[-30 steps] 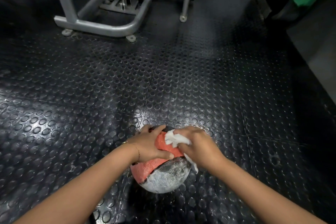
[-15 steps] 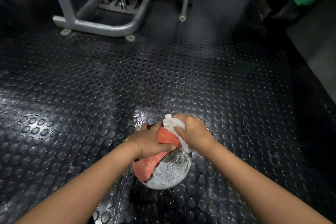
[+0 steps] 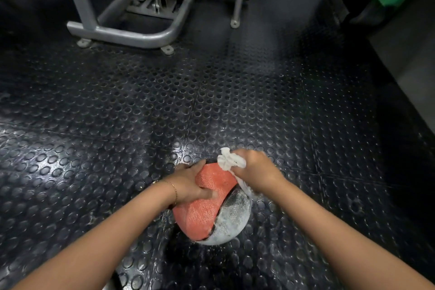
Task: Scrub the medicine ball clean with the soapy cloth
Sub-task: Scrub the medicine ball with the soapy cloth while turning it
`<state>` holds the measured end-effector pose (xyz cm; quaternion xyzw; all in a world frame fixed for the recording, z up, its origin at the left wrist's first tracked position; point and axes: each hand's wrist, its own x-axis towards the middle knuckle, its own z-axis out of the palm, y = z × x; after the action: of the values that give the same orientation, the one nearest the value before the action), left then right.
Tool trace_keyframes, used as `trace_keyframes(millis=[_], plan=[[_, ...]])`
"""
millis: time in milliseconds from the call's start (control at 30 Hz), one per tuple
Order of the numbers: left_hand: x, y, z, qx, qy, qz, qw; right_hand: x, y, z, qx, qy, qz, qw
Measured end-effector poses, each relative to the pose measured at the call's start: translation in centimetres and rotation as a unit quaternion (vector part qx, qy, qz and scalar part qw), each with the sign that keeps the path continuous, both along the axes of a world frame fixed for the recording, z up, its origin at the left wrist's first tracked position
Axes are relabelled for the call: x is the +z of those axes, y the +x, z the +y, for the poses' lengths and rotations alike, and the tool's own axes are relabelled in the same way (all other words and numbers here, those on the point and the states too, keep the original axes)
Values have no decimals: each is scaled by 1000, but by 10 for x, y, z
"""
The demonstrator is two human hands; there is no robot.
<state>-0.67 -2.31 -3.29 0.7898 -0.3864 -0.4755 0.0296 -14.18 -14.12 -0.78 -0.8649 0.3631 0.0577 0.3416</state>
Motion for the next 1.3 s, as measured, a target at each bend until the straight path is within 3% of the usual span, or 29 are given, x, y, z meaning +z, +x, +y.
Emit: trace_keyframes(millis=[200, 367, 500, 667, 867, 1033, 1200, 1300], plan=[[-7, 12, 2, 32, 7, 19, 999, 0, -2, 4, 98, 10, -7, 995], [8, 5, -9, -51, -59, -14, 997, 1, 2, 2, 63, -27, -22, 997], [14, 2, -18, -104, -22, -22, 994, 0, -8, 0, 58, 16, -23, 998], [13, 4, -12, -86, -13, 7, 996, -12, -15, -11, -31, 25, -37, 999], [4, 10, -8, -48, -24, 26, 998, -12, -24, -4, 20, 39, -10, 999], [11, 3, -10, -62, -17, -4, 998, -14, -22, -11, -42, 20, -18, 999], [12, 6, -9, -55, -17, 7, 998, -13, -32, 2, -16, 56, -11, 998], [13, 2, -10, -64, -16, -5, 998, -16, -27, -7, -73, 62, -29, 995]])
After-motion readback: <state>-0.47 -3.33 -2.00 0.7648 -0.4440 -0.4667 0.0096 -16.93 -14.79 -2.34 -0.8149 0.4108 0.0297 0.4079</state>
